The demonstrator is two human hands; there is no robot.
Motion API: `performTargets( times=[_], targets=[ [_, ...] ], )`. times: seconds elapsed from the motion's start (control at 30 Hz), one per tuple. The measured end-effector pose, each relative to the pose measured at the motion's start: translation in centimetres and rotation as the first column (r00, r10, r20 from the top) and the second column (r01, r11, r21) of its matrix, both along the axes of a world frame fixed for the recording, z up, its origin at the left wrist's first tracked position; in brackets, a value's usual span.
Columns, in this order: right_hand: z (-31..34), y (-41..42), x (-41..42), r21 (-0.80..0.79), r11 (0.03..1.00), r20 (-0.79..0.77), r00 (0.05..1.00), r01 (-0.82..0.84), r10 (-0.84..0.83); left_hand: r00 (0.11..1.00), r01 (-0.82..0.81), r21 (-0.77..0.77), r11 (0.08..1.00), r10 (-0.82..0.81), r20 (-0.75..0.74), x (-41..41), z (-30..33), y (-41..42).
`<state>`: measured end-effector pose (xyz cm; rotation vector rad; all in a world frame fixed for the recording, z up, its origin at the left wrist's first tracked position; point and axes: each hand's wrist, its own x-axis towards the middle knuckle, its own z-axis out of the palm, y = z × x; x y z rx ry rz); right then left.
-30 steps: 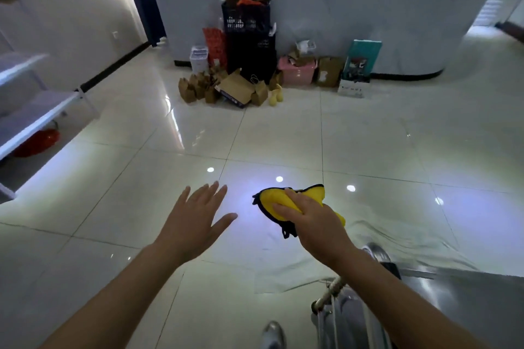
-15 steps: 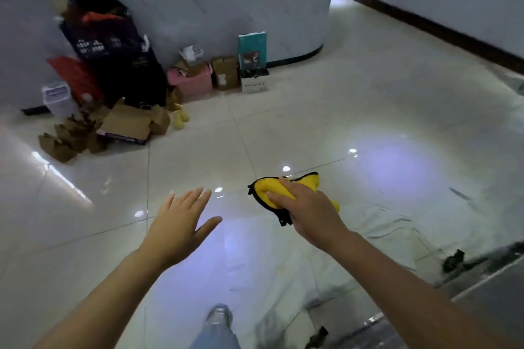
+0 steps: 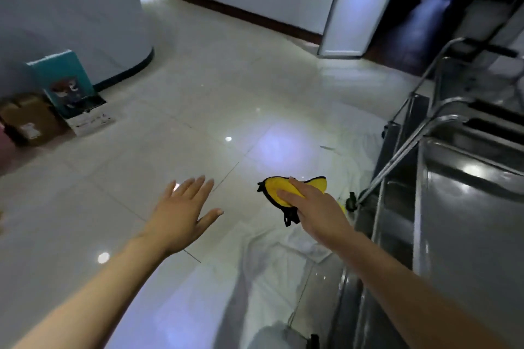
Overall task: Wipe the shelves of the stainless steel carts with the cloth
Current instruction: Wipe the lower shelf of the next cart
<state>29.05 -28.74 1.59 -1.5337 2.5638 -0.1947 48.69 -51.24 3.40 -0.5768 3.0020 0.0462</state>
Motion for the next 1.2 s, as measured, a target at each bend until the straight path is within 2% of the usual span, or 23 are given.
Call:
performTargets(
  times=[0.23, 0.4, 0.67, 0.8, 0.97, 1.2],
  targets=[
    [-1.1, -0.4, -7.8, 0.064, 0.963, -0.050, 0.965, 0.260, -0.257, 0.954, 0.298, 0.022, 0.954, -0.298, -0.022, -14.9, -1.7, -3.6],
    [-2.2, -0.6, -15.2, -0.001, 0.926, 0.026, 0.926, 0.377, -0.377, 0.905, 0.425, -0.002, 0.905, -0.425, 0.013, -25.9, -2.6, -5.0],
    [-1.6, -0.9, -23.9, 0.075, 0.827, 0.005, 0.829, 0.557, -0.559, 0.780, 0.625, -0.023, 0.780, -0.625, 0.024, -39.9, -2.0, -6.8],
    [-1.9, -1.3, -27.0, 0.115, 0.752, -0.012, 0.757, 0.650, -0.653, 0.664, 0.748, -0.038, 0.663, -0.747, 0.037, -47.8, -2.5, -7.0],
    [-2.8, -2.0, -30.0, 0.168, 0.602, -0.014, 0.612, 0.781, -0.791, 0.476, 0.879, -0.005, 0.477, -0.877, 0.058, -58.2, -3.6, -6.4],
    [-4.0, -3.7, -30.9, 0.253, 0.282, 0.029, 0.284, 0.925, -0.958, 0.117, 0.993, 0.016, 0.119, -0.989, 0.095, -69.0, -5.0, -3.6]
  ],
)
